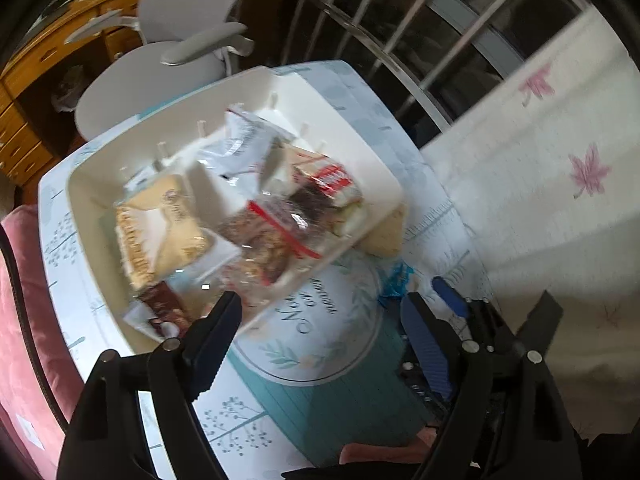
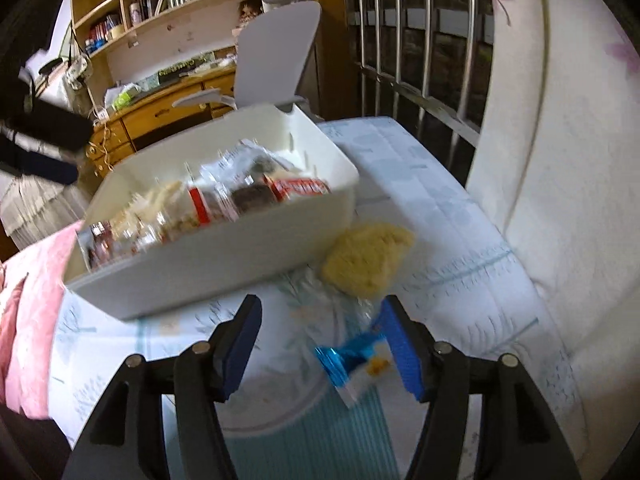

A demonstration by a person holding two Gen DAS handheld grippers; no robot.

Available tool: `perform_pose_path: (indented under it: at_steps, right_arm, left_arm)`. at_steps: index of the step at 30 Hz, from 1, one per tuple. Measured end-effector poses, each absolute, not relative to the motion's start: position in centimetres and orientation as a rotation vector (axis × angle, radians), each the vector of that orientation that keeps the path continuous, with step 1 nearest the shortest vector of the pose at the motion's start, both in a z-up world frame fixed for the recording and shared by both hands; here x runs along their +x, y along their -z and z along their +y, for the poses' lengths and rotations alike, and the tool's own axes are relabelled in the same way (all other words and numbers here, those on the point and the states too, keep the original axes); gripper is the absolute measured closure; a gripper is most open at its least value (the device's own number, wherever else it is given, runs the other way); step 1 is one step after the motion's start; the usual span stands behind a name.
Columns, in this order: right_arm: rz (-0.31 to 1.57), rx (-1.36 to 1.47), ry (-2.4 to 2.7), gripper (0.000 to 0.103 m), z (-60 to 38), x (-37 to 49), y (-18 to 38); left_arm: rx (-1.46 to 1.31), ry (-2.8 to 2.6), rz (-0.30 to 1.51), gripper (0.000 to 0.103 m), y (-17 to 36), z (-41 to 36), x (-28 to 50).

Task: Organize snacks
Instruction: 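Grasp the blue packet with the right tool while the left tool grasps the crumbly cake bag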

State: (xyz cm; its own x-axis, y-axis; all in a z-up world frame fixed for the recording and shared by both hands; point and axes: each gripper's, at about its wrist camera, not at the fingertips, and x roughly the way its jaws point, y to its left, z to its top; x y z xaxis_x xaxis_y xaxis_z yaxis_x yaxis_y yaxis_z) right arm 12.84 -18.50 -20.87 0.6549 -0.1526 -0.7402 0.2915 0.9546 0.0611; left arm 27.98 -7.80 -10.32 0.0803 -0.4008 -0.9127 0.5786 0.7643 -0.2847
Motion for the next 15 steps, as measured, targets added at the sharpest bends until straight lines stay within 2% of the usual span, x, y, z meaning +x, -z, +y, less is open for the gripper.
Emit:
perform_pose_path:
  at_steps: [6,10,15]
  right_arm:
    - [0.851,0.101,0.250,0.039,-19.0,11.8,22.9]
    - [0.876,0.064,0.230,0.033,-19.4,11.4,23.9]
    - [0.897,0.013,0.182,0.032,-20.3,11.3,25.1]
  left_arm:
    - [0.246,0.774,1.332,0.020,11.4,-11.7,26.5]
    - [0.266,0.781,1.363,0.016,12.4,-14.0,26.0]
    - [0.277,0.775,1.431,0.012,14.5,-17.0,25.5]
